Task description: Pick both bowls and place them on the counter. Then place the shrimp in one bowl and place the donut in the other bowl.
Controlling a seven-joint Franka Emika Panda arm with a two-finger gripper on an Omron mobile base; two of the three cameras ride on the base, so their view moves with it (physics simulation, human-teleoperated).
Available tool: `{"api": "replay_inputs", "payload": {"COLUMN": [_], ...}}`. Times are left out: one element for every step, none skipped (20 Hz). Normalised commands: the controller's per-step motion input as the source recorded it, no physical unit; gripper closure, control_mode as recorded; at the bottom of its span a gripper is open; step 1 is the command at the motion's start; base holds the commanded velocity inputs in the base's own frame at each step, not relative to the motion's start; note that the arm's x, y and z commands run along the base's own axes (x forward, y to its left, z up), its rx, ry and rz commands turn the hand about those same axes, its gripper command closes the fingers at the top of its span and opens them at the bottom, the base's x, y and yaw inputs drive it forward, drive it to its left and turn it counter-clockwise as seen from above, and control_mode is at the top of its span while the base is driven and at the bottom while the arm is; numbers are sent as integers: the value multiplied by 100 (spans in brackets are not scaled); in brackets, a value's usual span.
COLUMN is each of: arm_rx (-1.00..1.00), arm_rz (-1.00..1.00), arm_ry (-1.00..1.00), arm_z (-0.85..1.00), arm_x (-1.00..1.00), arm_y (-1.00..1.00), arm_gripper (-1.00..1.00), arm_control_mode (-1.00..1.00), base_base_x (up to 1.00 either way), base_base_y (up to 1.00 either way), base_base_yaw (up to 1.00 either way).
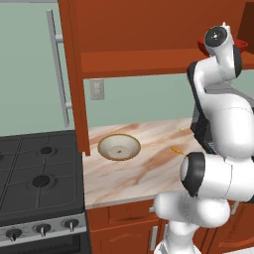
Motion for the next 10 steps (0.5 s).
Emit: {"api": "replay_inputs", "payload": {"arm_rx": [0,0,0,0,0,0,0,0,-1,-3], "arm_rz": [2,2,1,1,1,0,0,0,0,0], "arm_ry": [0,0,0,0,0,0,-2,0,0,0], "arm_z": [0,0,0,0,0,0,0,0,-6,-9], "arm_x": [43,40,39,38,34,30,23,25,28,29], "arm_y": [-13,-12,-12,-13,-13,-16,-16,-14,-12,-14], "arm_gripper": [-100,-100,-100,-100,-100,-100,-100,-100,-100,-100], "arm_control_mode": [-100,-100,-100,-100,-100,-100,-100,-100,-100,-100], "base_base_x": [0,0,0,0,0,0,0,0,0,0], "base_base_y": [0,0,0,0,0,0,0,0,0,0], "base_base_yaw": [0,0,0,0,0,0,0,0,0,0]}}
